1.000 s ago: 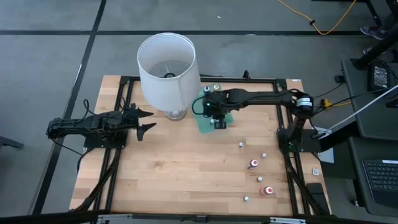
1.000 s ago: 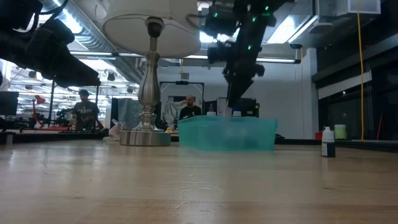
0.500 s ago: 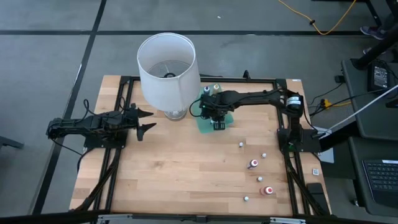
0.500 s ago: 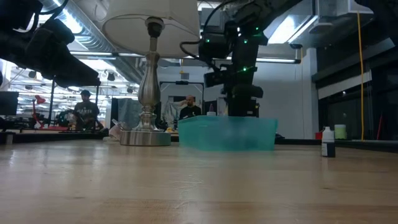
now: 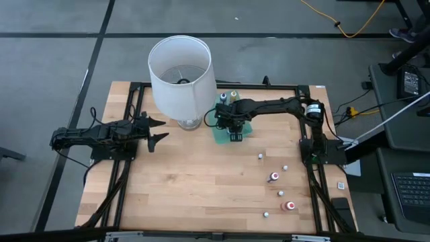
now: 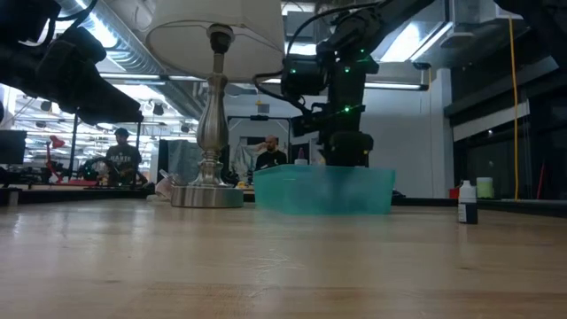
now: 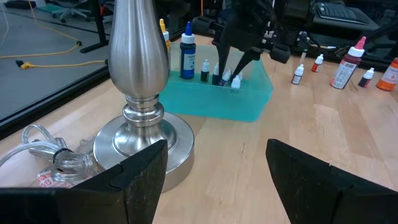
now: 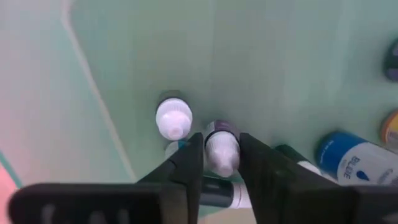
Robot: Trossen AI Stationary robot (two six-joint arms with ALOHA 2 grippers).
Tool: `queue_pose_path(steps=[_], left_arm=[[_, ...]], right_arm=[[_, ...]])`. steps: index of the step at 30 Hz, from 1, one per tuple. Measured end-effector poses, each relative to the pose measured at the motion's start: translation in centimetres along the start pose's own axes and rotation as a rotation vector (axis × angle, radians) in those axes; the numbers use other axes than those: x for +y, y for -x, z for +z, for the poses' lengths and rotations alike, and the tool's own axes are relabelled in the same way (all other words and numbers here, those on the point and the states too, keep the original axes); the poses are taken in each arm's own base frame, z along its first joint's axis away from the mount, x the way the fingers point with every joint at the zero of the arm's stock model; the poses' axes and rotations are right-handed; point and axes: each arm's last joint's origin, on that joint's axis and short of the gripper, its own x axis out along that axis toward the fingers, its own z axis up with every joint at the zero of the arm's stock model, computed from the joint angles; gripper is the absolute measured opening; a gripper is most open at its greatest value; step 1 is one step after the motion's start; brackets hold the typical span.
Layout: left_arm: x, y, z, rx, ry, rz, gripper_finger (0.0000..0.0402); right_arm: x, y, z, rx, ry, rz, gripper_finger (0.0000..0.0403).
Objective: Pick & Place food coloring
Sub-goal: Put the small violet food coloring bottle into the green bin, then put the top small red food coloring bottle into the green bin
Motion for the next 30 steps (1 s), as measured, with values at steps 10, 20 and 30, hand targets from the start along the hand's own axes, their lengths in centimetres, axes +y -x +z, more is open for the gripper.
queue_pose_path(steps=[10,20,30], left_arm=[[0.0,0.0,0.0,0.0,0.0,0.0,0.0266],[0.0,0.0,0.0,0.0,0.0,0.0,0.0268],[0.0,0.0,0.0,0.0,0.0,0.0,0.0268]], right_arm=[[0.1,0.1,-0.3,0.014,-0.01,0.04,0.0149],[-0.5,4.7,-0.9,-0.071,-0.048,-0.066,0.0151],[1.6,12.3,-3.1,-0.202,-0.28,-0.046,0.0218]])
